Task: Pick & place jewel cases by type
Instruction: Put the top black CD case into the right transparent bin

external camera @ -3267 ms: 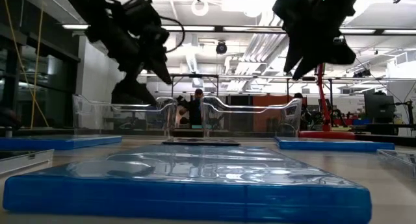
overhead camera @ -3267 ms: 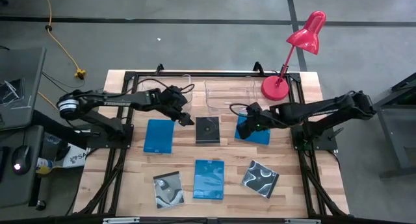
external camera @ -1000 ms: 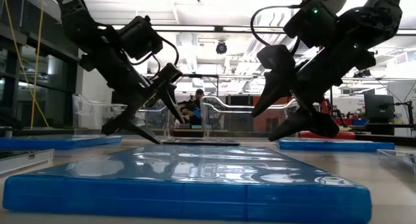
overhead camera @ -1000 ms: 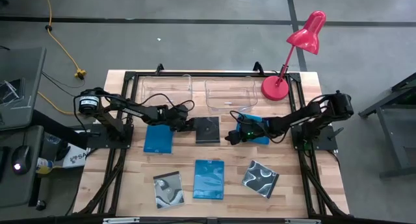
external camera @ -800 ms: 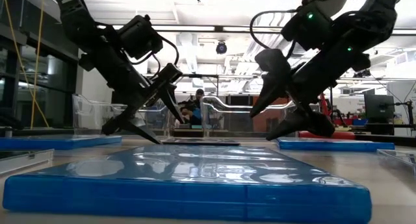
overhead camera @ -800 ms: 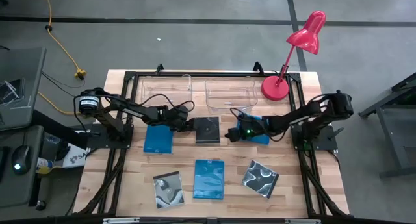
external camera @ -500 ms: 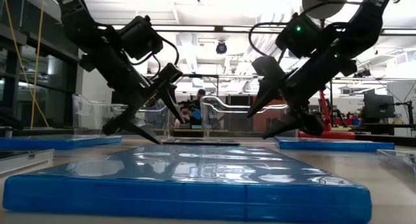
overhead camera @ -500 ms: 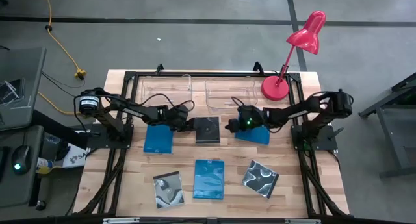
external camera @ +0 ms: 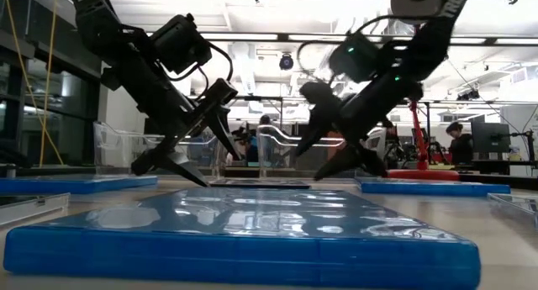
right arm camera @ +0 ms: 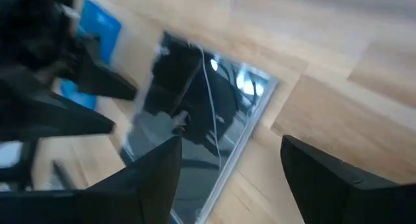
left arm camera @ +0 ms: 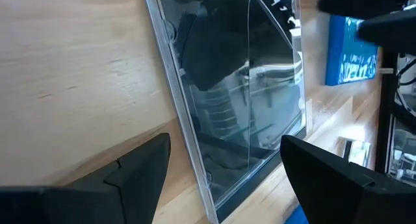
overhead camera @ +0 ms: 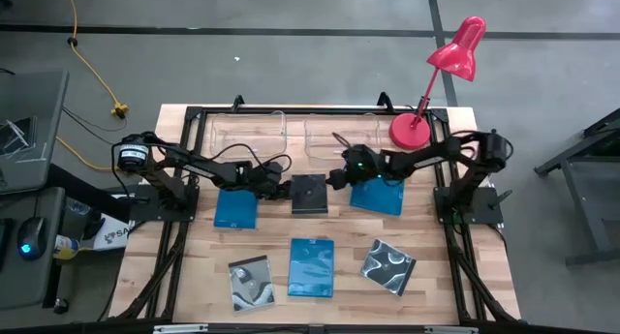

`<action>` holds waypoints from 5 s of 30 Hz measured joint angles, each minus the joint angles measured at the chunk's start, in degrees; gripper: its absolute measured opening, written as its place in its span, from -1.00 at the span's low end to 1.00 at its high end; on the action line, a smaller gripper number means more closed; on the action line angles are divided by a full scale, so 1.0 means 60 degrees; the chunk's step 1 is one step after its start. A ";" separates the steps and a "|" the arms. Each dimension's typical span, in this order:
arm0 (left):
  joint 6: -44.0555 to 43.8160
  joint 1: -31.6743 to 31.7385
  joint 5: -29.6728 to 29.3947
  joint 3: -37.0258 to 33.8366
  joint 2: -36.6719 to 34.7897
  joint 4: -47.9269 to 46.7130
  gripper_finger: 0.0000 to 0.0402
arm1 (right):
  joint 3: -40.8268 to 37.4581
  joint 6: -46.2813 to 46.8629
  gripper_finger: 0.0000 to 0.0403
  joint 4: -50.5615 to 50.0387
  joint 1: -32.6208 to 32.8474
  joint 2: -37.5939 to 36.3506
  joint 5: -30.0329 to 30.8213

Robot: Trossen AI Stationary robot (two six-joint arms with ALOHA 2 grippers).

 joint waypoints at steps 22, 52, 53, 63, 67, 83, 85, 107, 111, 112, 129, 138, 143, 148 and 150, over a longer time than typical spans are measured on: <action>-0.0348 -0.0443 -0.0099 0.0292 0.0572 0.0044 0.45 | 0.0604 0.0035 0.22 -0.0667 0.0015 0.0706 0.0064; 0.0542 -0.0434 0.0094 0.0984 0.1235 -0.0293 0.45 | 0.0545 0.0563 0.22 0.0469 0.0310 0.0720 -0.0228; 0.0558 -0.0436 0.0097 0.0987 0.1235 -0.0317 0.45 | 0.0545 0.0570 0.22 0.0473 0.0310 0.0701 -0.0298; 0.0800 -0.0433 0.0119 0.0980 0.1220 -0.0506 0.45 | 0.0549 0.0482 0.22 0.0561 0.0317 -0.0042 -0.0509; 0.0938 -0.0433 0.0109 0.0976 0.1220 -0.0503 0.45 | 0.0564 0.0461 0.22 0.0583 0.0333 -0.0219 -0.0579; 0.1282 -0.0433 0.0175 0.0951 0.1206 -0.0604 0.45 | 0.0586 0.0596 0.22 0.1243 0.0801 -0.0247 -0.0349; 0.1301 -0.0433 0.0200 0.0951 0.1206 -0.0601 0.45 | 0.0616 0.0685 0.22 0.1660 0.0806 -0.0260 -0.0398; 0.1550 -0.0429 0.0225 0.0951 0.1206 -0.0531 0.45 | 0.0600 0.0673 0.22 0.2057 0.0831 -0.0236 -0.0577; 0.1623 -0.0429 0.0232 0.0951 0.1202 -0.0500 0.45 | 0.0596 0.0781 0.22 0.2362 0.0831 -0.0228 -0.0727; 0.1650 -0.0429 0.0233 0.0951 0.1202 -0.0499 0.45 | 0.0594 0.0782 0.22 0.2380 0.0831 -0.0228 -0.0741; 0.2454 -0.0429 0.0244 0.0933 0.1221 -0.0147 0.45 | 0.0586 0.0746 0.22 0.2784 0.1034 -0.0228 -0.1227; 0.2507 -0.0447 0.0181 0.0935 0.1239 -0.0056 0.45 | 0.0600 0.0621 0.22 0.2262 0.1078 -0.0239 -0.1136; 0.2500 -0.0451 0.0178 0.0937 0.1242 -0.0044 0.45 | 0.0600 0.0579 0.22 0.2181 0.1078 -0.0239 -0.1028; 0.2478 -0.0582 -0.0058 0.0940 0.1242 -0.0033 0.45 | 0.0586 0.0456 0.22 0.2182 0.1096 -0.0239 -0.1020; 0.2484 -0.0724 -0.0205 0.0940 0.1242 -0.0020 0.45 | 0.0582 0.0451 0.22 0.2259 0.1130 -0.0236 -0.1020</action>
